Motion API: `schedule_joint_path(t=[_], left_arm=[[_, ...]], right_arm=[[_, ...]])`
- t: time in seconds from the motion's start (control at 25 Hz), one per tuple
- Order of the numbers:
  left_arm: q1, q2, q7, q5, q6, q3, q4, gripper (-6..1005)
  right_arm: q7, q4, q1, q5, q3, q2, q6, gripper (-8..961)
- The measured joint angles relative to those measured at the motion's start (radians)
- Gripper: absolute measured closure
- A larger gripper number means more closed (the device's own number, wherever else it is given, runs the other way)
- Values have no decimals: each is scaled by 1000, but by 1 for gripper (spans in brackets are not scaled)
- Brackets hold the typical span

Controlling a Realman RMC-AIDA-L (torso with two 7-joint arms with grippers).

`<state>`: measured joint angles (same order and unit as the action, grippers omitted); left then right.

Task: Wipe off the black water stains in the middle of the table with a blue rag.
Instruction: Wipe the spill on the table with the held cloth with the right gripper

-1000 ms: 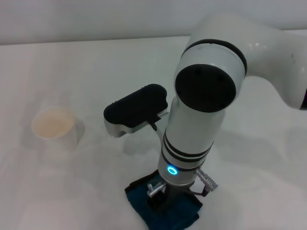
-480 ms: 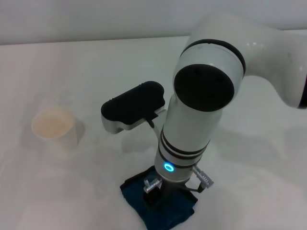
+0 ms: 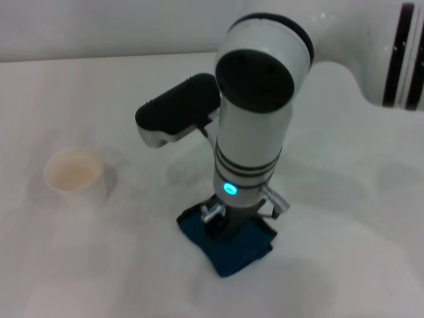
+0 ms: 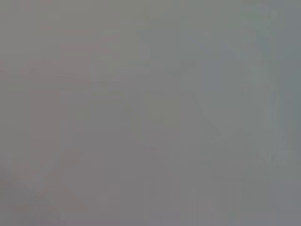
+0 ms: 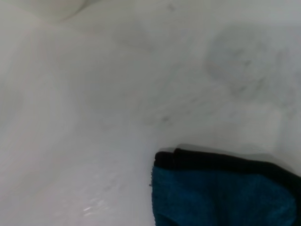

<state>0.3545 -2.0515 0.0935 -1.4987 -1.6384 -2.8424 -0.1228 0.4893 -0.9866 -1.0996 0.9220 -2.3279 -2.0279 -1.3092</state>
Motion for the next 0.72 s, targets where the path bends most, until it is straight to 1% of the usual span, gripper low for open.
schedule_joint_path(t=[0.16,0.36,0.52,0.72], left_arm=[[0,1,0,0,0,-1,0,120],[-4,4,0,0,0,-2,0,121],[-7,7,0,0,0,-2,0,121],[-8,9,0,0,0,-2,0,121]], right_arm=[[-46,58,-21,-47,48,0,-30,896],[-100,123,-23,-146,127,0,-75,896],[-151,184,-23,-217,184,0,-78,896],[-186,254,-16,-281,218,1,-72,896]])
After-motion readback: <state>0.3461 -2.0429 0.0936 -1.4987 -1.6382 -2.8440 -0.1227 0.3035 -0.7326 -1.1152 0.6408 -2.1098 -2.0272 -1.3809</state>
